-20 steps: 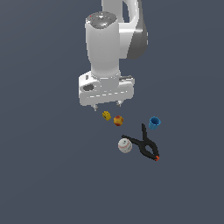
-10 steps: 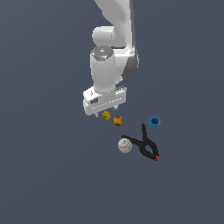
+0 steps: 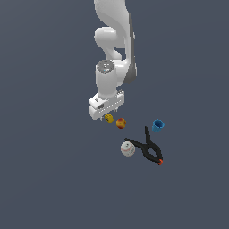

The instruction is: Pick up a designated object from a clutter of objects.

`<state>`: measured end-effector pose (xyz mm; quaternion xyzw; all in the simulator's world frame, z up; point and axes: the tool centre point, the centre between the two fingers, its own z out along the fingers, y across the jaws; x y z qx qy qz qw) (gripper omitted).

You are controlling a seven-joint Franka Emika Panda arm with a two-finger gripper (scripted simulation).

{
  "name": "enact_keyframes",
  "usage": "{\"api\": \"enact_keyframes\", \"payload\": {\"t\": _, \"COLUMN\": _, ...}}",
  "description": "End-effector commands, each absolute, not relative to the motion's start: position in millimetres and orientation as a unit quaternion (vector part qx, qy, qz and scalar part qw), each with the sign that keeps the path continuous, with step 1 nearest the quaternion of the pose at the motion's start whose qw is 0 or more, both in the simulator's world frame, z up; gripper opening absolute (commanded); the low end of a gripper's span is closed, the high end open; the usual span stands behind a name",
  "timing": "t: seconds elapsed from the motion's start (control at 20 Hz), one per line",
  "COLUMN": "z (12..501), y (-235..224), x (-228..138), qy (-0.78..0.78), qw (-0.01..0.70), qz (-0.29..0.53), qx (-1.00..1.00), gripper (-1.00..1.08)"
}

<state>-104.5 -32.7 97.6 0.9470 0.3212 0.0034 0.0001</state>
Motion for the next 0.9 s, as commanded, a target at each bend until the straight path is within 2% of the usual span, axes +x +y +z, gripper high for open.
{"api": "enact_keyframes", "payload": {"t": 0.0, "z": 88, "y": -33, "x": -115, "qy": 0.340, "qw": 0.000, "qz": 0.002, "qx": 0.941, "gripper": 1.00}}
{"api": "enact_keyframes", "payload": {"t": 0.35, "z": 73, "y": -34, "x": -132, "qy": 0.367, "qw": 0.000, "qz": 0.000, "qx": 0.930, "gripper": 1.00}}
{"api": "enact_keyframes", "payload": {"t": 0.85, "z": 65, "y": -34, "x": -133, "qy": 0.368, "qw": 0.000, "qz": 0.000, "qx": 0.930, "gripper": 1.00}}
